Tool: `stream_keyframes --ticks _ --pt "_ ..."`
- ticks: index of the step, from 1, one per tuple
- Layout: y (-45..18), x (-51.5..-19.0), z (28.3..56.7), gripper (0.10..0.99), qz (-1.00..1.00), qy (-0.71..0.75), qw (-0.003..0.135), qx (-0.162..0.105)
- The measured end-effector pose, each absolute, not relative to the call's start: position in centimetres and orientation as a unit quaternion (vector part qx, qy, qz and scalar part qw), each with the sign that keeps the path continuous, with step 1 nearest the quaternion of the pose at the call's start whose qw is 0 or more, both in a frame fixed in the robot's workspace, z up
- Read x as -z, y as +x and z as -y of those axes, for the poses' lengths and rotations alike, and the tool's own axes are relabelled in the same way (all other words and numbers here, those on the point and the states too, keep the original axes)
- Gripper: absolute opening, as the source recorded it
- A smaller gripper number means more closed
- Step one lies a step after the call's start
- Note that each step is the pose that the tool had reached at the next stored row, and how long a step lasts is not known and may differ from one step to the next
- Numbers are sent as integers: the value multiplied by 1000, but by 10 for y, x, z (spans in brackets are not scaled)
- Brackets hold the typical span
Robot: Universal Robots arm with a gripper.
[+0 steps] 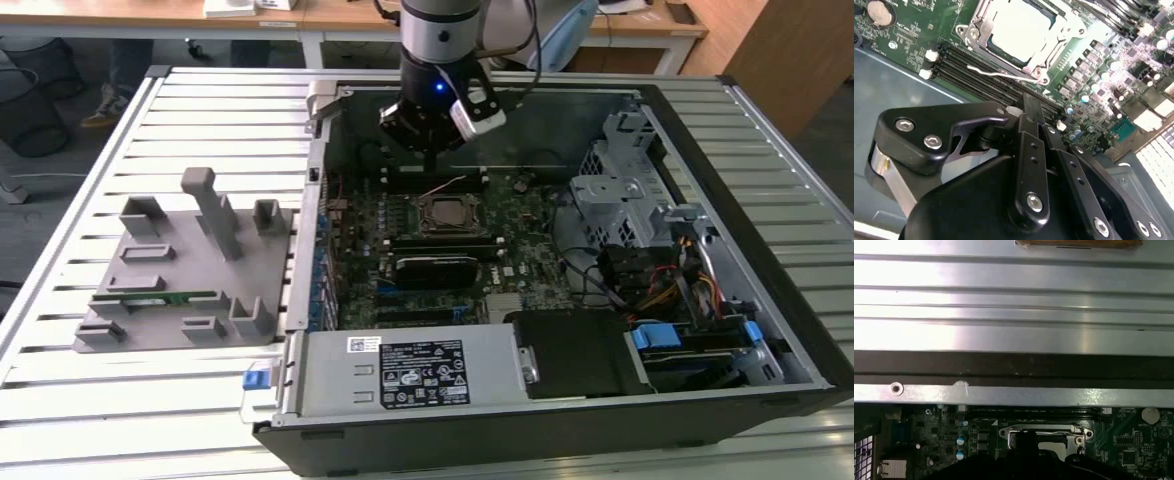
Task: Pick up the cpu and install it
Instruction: 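Install the first cpu locking lever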
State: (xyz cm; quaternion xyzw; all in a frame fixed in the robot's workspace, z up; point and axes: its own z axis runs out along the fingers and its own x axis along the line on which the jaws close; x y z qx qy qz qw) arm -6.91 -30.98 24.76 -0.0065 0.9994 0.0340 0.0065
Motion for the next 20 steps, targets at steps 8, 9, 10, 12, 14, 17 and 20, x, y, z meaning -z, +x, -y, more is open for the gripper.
stream_keyframes --ticks 8,9,10,12,14,17,20 --pt "-61 -243 310 114 -999 -20 7 -34" --pt "-60 -243 310 114 -999 -20 7 -34" --pt "-59 -243 310 114 -999 -20 7 -34" --pt "-58 -241 310 114 -999 -20 7 -34" --pt "-57 -240 310 114 -999 -20 7 -34" --pt "-56 -237 310 114 -999 -20 7 -34" --pt "-54 -234 310 114 -999 -20 7 -34"
